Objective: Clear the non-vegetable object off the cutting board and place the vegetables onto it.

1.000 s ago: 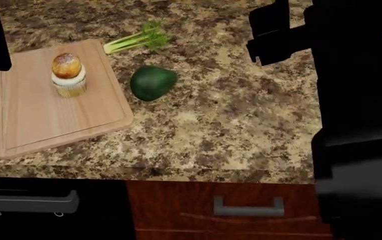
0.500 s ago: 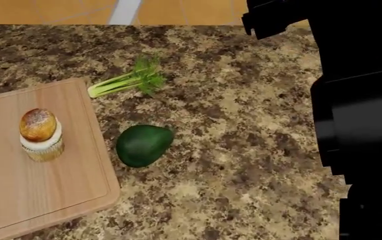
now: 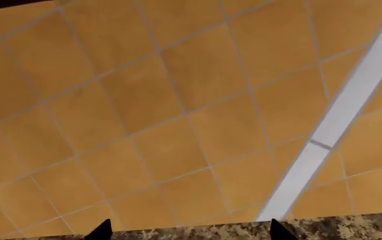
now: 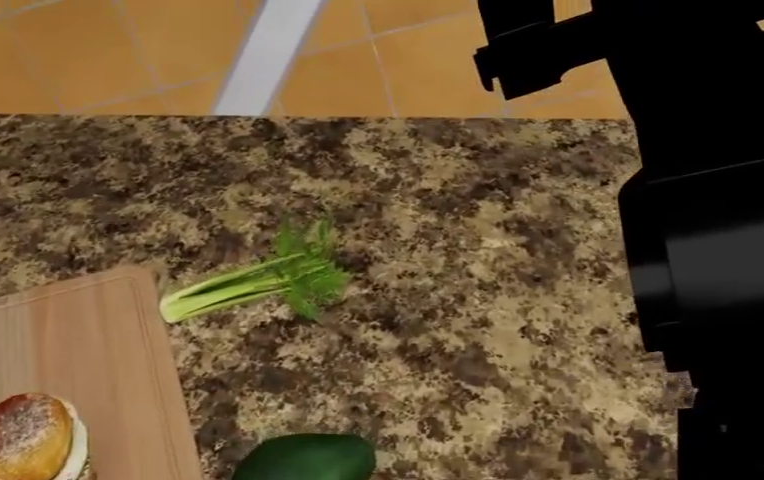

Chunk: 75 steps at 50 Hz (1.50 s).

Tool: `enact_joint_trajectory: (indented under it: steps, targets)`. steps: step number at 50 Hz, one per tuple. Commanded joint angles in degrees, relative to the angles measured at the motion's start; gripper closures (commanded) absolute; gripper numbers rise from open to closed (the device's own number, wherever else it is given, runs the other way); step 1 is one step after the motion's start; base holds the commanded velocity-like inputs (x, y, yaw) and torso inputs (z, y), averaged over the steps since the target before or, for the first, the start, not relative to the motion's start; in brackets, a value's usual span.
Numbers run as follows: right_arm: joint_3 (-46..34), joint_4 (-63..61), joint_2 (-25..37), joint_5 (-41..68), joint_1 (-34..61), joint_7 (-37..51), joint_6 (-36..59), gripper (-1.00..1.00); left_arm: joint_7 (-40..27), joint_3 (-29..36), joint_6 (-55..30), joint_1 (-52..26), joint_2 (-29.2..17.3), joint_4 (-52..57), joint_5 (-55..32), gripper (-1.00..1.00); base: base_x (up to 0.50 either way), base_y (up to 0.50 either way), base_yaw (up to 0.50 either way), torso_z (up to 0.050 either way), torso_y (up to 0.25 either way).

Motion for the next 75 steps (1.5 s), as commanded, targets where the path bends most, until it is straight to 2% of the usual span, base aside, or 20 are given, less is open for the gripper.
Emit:
enact_joint_trajectory:
  steps: [1, 12, 18, 24, 26, 29, 34, 47, 75]
  targets:
    - [1.2, -2.7, -1.1, -1.3, -0.8, -1.2, 2.2, -1.0, 2.1, -1.5, 0.2, 0.0, 0.8, 1.0, -0.2, -1.0, 0.5, 0.0, 0.0, 0.0, 0.0]
    - [1.1, -9.9, -1.3, 1.0, -3.1, -2.8, 6.3, -1.0, 2.0, -1.7, -0.1, 0.3, 0.0, 1.9, -0.5, -1.0, 0.26, 0.0, 0.0, 0.0, 0.002]
    - [2.1, -15.9, -2.0, 4.4, -4.2, -5.5, 12.6, -1.0, 2.1, -1.5, 0.3, 0.0, -0.4, 1.8, -0.6, -1.0, 0.0, 0.0, 0.0, 0.0, 0.0]
    - [-0.3, -22.7, -1.2, 9.3, -6.2, -8.7, 16.9, -1.0, 2.1, -1.2, 0.7, -0.2, -0.4, 1.5, -0.6, -1.0, 0.0, 0.0, 0.0, 0.0, 0.0]
    - [-0.2, -23.2, -0.3, 15.1, -6.3, -5.5, 17.0, -1.0, 2.0, -1.2, 0.9, 0.0, -0.4, 1.6, -0.6, -1.0, 0.0, 0.0, 0.0, 0.0, 0.0]
    - [-0.4, -22.8, 2.3, 33.1, -5.9, 6.5, 17.0, -1.0, 1.9, -1.1, 0.9, 0.5, -0.5, 1.8, -0.7, -1.0, 0.0, 0.0, 0.0, 0.0, 0.0]
    - [-0.6, -21.1, 3.9, 53.3, -5.0, 20.4, 16.9, -1.0, 1.9, -1.4, 0.7, 0.8, -0.7, 1.9, -0.9, -1.0, 0.0, 0.0, 0.0, 0.0, 0.0]
    - [-4.1, -20.3, 3.3, 82.1, -4.8, 40.0, 15.6, -1.0, 1.5, -1.6, 1.1, 1.0, -1.0, 1.6, -0.9, -1.0, 0.0, 0.0, 0.0, 0.0, 0.0]
    - [-13.0, -20.5, -2.0, 95.1, -3.7, 46.3, 9.2, -1.0, 1.4, 0.4, 2.6, 0.8, -2.0, 0.6, -0.6, -1.0, 0.0, 0.0, 0.0, 0.0, 0.0]
